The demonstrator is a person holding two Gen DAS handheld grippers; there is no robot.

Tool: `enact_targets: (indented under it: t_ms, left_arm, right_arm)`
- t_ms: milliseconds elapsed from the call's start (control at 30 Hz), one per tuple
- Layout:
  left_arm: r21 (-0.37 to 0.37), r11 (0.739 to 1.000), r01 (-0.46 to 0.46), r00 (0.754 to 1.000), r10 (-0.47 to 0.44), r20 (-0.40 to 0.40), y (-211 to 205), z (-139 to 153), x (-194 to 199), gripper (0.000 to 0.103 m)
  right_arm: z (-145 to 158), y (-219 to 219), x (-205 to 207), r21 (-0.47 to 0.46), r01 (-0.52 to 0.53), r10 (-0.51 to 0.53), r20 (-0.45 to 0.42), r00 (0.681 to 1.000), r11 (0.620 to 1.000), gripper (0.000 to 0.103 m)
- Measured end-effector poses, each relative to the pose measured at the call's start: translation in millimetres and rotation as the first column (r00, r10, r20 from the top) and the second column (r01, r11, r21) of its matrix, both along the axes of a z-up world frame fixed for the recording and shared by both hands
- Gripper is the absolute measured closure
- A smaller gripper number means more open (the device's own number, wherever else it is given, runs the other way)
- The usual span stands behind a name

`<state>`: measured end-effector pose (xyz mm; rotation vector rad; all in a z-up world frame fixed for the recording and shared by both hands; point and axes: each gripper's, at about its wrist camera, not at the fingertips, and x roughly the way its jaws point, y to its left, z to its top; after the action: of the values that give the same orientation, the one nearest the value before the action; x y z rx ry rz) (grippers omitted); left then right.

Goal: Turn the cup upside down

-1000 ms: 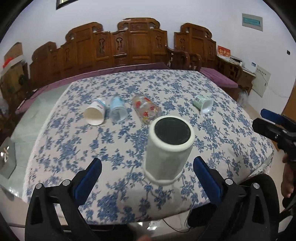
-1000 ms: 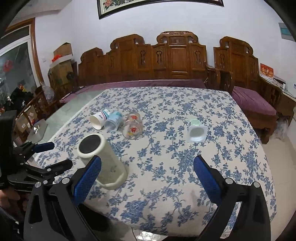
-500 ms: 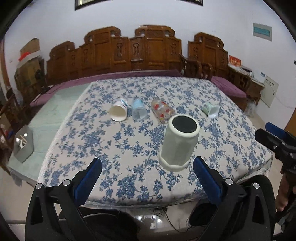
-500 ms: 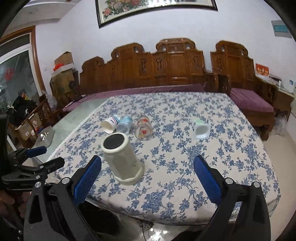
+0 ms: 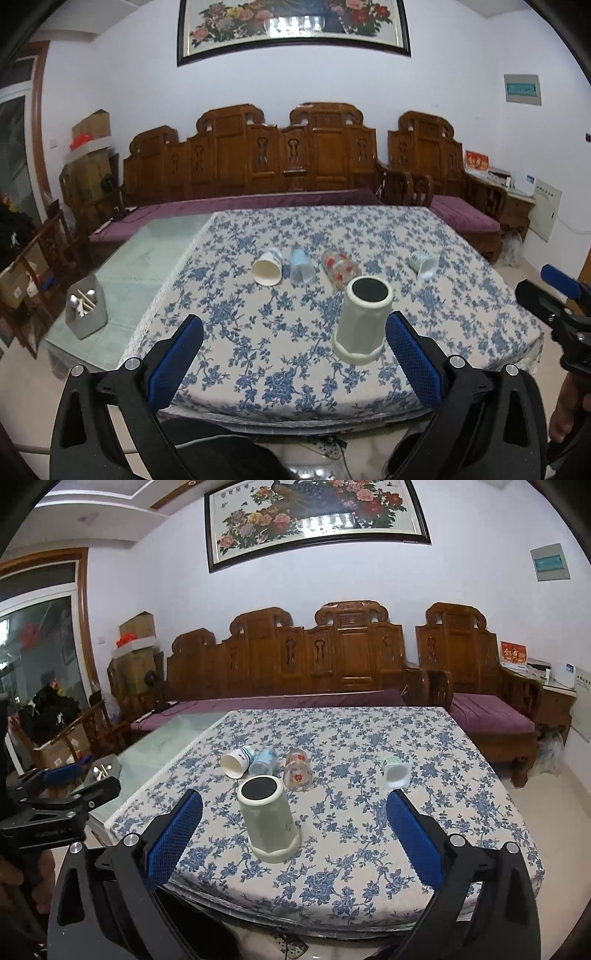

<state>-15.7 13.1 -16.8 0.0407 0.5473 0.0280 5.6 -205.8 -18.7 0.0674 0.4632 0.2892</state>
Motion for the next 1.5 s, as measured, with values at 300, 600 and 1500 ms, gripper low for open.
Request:
enact_targets:
  t_ms: [300,600,1500]
  left_arm:
    - [0.0,1.0,-0.002,1.0,0.002,0.009,-1.0,3.2,-2.8,0.008]
    - [-0.003,1.0,0.001,1.0,-0.001,0.013,-2.0,3.0,-3.4,0.008]
    - [-0.004,1.0,0.003,0.999,-0.003,0.047,-4.9,8.1,-11.5,0.008]
  right_arm:
    - [1.8,-0.6,-1.1,0.0,0.013,-0.013,0.014,1.0,1.0,0.003]
    - [0.6,-1.3,-0.3,-0.001,0.018,-0.018,0.015,1.0,1.0,0.003]
    - [-1.8,-0.9,0.5,0.003,0.023,-0.023,0.017,1.0,1.0,0.003]
